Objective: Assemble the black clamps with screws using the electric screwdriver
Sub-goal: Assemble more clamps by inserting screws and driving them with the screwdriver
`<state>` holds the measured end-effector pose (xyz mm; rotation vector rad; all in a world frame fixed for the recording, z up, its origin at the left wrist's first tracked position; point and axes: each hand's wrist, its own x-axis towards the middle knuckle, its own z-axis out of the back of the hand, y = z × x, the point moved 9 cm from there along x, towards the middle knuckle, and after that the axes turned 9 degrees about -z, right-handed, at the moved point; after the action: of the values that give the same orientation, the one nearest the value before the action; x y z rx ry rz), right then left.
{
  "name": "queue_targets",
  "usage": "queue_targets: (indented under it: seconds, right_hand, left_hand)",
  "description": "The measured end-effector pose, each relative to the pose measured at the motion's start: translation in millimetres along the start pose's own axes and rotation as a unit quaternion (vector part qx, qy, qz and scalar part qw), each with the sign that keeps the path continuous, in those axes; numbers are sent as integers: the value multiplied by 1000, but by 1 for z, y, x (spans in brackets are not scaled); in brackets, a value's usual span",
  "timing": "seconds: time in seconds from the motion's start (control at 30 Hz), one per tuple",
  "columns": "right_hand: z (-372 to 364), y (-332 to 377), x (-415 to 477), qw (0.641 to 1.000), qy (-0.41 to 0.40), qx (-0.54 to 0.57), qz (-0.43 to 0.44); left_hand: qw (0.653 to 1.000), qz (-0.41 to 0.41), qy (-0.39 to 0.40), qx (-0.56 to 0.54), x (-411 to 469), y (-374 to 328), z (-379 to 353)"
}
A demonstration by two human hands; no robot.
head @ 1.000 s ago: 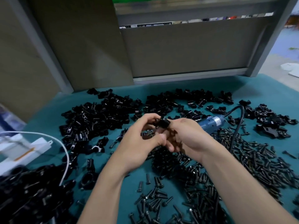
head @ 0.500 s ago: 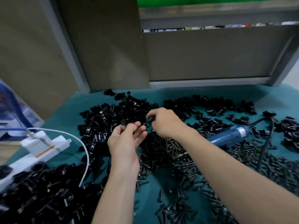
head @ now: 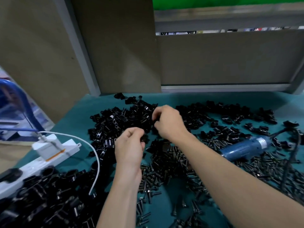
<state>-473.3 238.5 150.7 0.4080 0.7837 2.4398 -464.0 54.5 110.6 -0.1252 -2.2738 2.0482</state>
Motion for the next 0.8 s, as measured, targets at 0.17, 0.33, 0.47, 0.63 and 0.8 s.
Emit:
queue_targets:
  seconds: [0.17,0.33,0.47,0.63,0.8]
  right_hand:
    - [46,-39,-46,949,38,296,-100]
    - [51,-66,-118,867,146,453,-148]
    - [49,-82,-135,879,137,424,-171]
    - [50,-94,-133,846,94,483,-206]
    - [52,-100,-128,794,78,561,-219]
  left_hand:
    - [908,-5,192,371,-12,15,-26]
    - [857,-1,330,397,-27,23,-49]
    - [836,-37,378,396,-42,14,-63]
    - [898,-144,301,289,-40,-28,-69]
    - [904,-86,414,67,-61,-28,-91]
